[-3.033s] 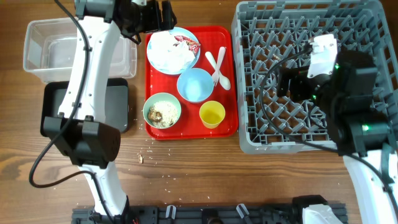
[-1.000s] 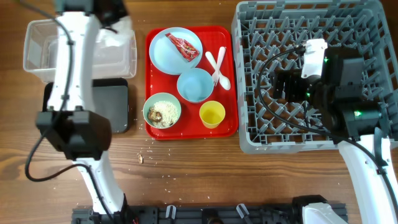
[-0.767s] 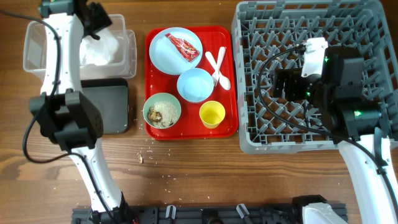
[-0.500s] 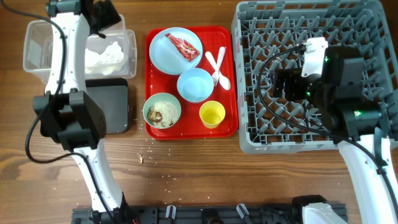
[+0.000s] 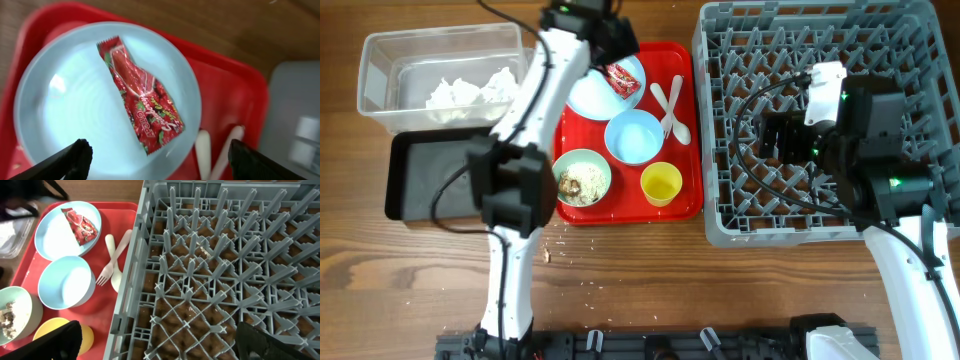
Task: Sort waste into correct bins and load items into the dishwasher rack
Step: 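Carry the tissue left and drop it into the clear bin, then grasp the red wrapper on the blue plate with the left gripper, then drop the red wrapper into the clear bin, then grasp the rim of the green bowl with the left gripper, then tip the green bowl over the black tray to dump rice, then return the emptied green bowl to the red tray, then lift the yellow cup with the left gripper and hand to right gripper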
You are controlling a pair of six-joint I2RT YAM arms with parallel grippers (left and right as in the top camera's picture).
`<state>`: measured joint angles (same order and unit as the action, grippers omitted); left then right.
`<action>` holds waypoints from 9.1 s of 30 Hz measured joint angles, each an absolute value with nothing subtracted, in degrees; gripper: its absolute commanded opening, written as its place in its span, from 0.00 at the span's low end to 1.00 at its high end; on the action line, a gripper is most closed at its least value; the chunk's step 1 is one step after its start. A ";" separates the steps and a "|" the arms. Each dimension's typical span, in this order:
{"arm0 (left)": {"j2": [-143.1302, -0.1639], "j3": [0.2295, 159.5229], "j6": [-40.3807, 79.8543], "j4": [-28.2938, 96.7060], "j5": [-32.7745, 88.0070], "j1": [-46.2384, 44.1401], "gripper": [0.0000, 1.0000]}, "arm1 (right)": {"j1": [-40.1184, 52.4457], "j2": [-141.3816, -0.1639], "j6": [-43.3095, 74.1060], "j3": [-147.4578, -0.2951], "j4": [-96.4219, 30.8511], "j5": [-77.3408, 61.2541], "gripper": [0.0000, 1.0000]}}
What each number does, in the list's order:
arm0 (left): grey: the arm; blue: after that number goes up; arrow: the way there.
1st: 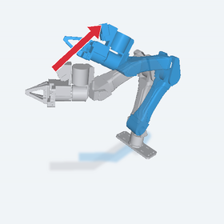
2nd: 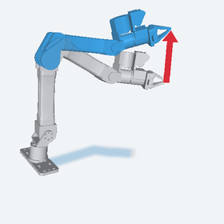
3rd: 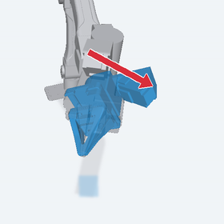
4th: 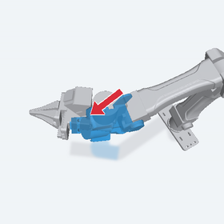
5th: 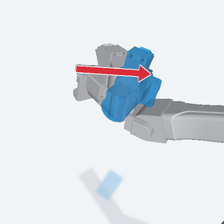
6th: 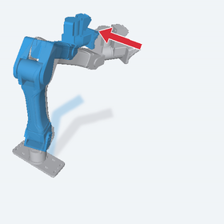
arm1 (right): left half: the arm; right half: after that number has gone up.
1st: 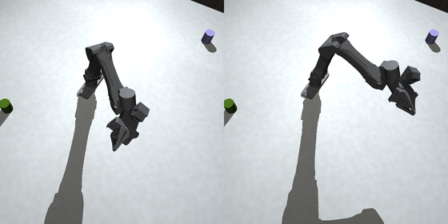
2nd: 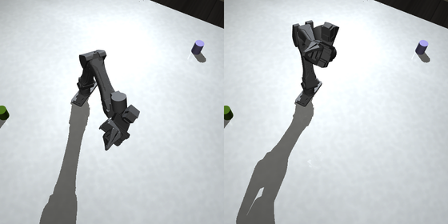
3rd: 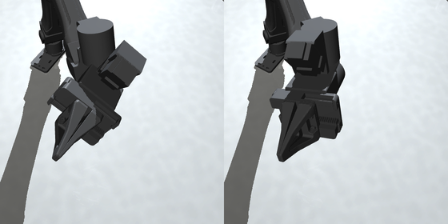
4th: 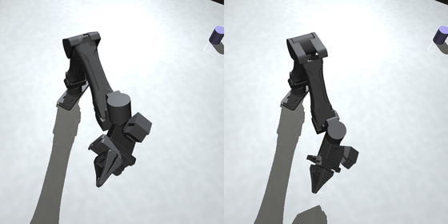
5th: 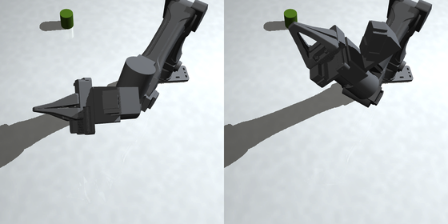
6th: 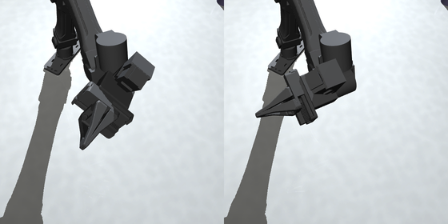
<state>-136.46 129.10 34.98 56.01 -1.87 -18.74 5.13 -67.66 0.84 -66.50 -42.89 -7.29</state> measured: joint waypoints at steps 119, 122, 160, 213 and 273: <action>-122.23 101.60 4.47 79.50 10.44 -24.75 0.45 | 5.13 -71.81 0.86 -66.50 -44.16 -7.35 1.00; -122.23 101.32 2.68 78.19 10.37 -25.58 0.34 | 5.13 -71.81 0.86 -66.50 -44.16 -7.49 1.00; -104.90 102.52 9.41 81.03 9.47 -18.00 0.04 | 5.13 -71.85 0.86 -66.50 -43.66 -7.51 1.00; -108.55 78.89 9.96 56.47 88.44 39.94 0.04 | 5.13 -72.12 0.86 -66.50 -42.76 -7.94 1.00; -110.21 91.50 3.95 57.06 42.46 -21.93 0.04 | 5.13 -77.17 4.47 -66.50 -36.86 -30.94 1.00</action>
